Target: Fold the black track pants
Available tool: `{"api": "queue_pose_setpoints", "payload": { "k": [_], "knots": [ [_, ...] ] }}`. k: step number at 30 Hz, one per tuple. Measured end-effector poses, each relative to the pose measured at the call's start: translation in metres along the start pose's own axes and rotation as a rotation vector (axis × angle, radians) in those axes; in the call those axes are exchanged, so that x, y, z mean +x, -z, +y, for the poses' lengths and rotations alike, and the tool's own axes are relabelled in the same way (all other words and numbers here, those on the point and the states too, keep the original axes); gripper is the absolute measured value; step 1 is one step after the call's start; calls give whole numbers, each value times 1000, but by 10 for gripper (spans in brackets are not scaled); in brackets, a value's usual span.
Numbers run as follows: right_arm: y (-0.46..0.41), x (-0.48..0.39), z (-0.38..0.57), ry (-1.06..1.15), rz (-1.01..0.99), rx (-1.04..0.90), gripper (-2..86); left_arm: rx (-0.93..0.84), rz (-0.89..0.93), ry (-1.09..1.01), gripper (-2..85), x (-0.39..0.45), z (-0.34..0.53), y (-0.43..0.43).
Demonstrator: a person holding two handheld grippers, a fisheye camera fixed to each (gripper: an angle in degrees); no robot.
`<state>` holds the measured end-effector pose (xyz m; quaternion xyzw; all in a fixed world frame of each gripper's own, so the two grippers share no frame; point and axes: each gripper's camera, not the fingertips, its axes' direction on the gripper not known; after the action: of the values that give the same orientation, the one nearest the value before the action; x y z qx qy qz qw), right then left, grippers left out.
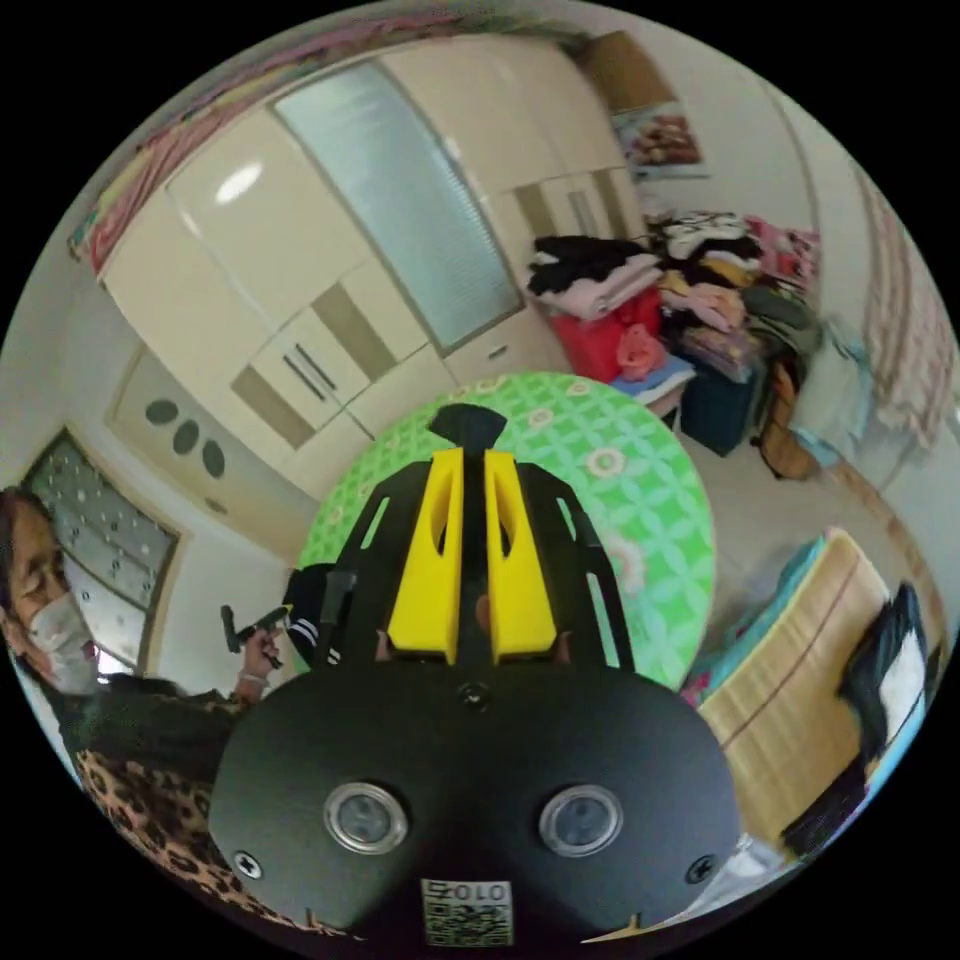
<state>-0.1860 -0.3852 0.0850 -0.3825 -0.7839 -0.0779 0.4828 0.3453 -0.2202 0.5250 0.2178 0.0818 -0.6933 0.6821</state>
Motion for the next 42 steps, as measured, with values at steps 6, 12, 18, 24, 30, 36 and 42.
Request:
{"api": "queue_pose_setpoints", "payload": {
  "k": [6,12,18,24,30,36,42],
  "knots": [
    [109,134,191,-478,197,-39,35,-23,19,-35,-4,1,-7,1],
    [65,243,316,-862,117,-103,34,-109,6,-56,-4,8,-23,0],
    [98,294,291,-870,-42,56,33,-247,-106,-198,-4,36,-47,-4],
    [203,284,266,-696,-98,291,32,-289,-14,-138,-4,25,-54,-3],
    [144,376,341,-922,-122,109,41,-266,20,-119,-4,22,-44,4],
    [65,439,377,-1092,-122,-54,41,-294,-29,-136,-4,35,-37,9],
    [64,469,356,-1031,-32,-142,34,-283,-102,-182,-4,49,-20,13]
  ]
}}
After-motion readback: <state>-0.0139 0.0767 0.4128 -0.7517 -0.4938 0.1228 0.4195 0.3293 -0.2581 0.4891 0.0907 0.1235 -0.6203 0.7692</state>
